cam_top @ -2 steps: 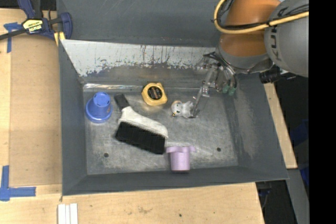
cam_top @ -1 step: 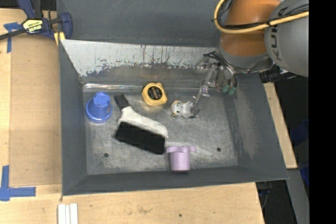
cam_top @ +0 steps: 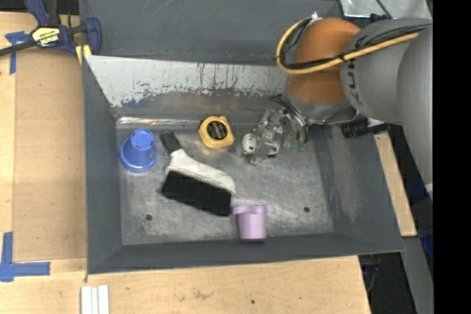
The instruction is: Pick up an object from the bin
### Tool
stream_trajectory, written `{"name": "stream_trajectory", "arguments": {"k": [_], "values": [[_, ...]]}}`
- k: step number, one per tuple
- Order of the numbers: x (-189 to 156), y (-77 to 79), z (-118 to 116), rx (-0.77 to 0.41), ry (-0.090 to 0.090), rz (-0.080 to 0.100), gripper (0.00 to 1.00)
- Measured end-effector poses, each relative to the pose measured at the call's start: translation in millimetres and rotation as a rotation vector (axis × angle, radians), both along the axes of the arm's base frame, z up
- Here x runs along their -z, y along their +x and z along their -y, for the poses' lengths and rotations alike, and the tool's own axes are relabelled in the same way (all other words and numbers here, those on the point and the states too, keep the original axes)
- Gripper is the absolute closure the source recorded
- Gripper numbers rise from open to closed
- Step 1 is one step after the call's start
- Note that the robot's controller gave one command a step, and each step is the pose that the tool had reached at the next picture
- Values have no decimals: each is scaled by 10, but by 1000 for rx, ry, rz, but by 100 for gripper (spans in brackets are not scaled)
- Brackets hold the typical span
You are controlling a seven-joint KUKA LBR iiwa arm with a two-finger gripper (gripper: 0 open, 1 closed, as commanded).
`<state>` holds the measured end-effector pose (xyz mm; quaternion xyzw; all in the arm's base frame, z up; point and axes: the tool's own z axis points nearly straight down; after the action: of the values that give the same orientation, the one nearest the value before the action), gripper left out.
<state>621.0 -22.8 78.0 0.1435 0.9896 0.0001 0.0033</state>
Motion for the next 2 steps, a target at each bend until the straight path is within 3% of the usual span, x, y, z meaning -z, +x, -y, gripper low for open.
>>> {"name": "stream_trajectory", "arguments": {"k": [1, 2], "values": [[0, 0, 0, 0, 0, 0, 100], [-504, -9, 29, 7, 1, -10, 100]]}}
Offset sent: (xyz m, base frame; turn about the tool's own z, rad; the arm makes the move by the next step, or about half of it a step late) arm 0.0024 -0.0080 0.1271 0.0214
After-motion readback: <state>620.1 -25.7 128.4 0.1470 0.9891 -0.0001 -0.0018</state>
